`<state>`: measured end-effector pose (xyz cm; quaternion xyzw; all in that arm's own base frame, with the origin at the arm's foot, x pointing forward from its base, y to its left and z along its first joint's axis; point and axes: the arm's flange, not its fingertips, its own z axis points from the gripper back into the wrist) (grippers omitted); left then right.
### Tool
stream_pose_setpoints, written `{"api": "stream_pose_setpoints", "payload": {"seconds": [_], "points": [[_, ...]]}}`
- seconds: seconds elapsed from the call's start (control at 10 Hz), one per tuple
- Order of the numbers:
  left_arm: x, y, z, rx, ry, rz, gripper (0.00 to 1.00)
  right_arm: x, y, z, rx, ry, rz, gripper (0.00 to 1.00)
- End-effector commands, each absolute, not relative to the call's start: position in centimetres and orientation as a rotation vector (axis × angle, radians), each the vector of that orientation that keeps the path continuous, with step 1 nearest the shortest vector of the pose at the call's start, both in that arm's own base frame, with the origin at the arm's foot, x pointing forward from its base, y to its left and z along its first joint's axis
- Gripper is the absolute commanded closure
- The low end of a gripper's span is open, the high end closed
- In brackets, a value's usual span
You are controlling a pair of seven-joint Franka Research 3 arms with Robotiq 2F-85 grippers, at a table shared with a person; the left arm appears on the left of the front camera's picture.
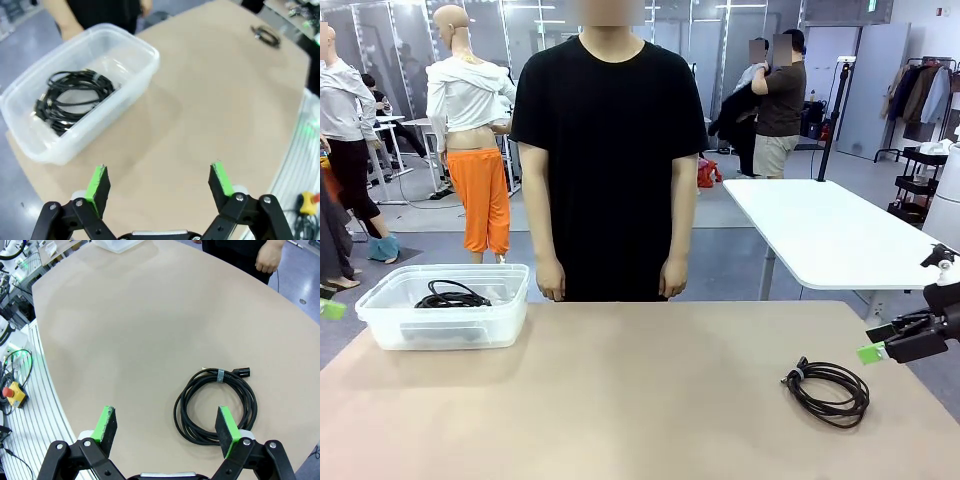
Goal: Organize and store the cables.
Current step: Place the USB Extension Cable into the Organizing box.
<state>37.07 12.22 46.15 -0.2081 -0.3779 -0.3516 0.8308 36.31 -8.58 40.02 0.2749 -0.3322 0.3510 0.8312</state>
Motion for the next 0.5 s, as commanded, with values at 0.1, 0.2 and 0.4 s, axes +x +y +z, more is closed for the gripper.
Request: {"api": "stream_pose_setpoints", "payload": {"seconds": [0.1,0.2,0.4], "points": [[35.6,14.7,44.8,-0.548,-0.708,-0.918,0.0,36.3,-8.6,40.0,0.588,-0.718,0.747,0.0],[35.7,14.3,44.8,-0.576,-0.694,-0.971,0.0,36.3,-8.6,40.0,0.588,-0.718,0.747,0.0],[36.2,13.5,44.9,-0.572,-0.692,-0.994,0.0,36.3,-8.6,40.0,0.588,-0.718,0.747,0.0]]}}
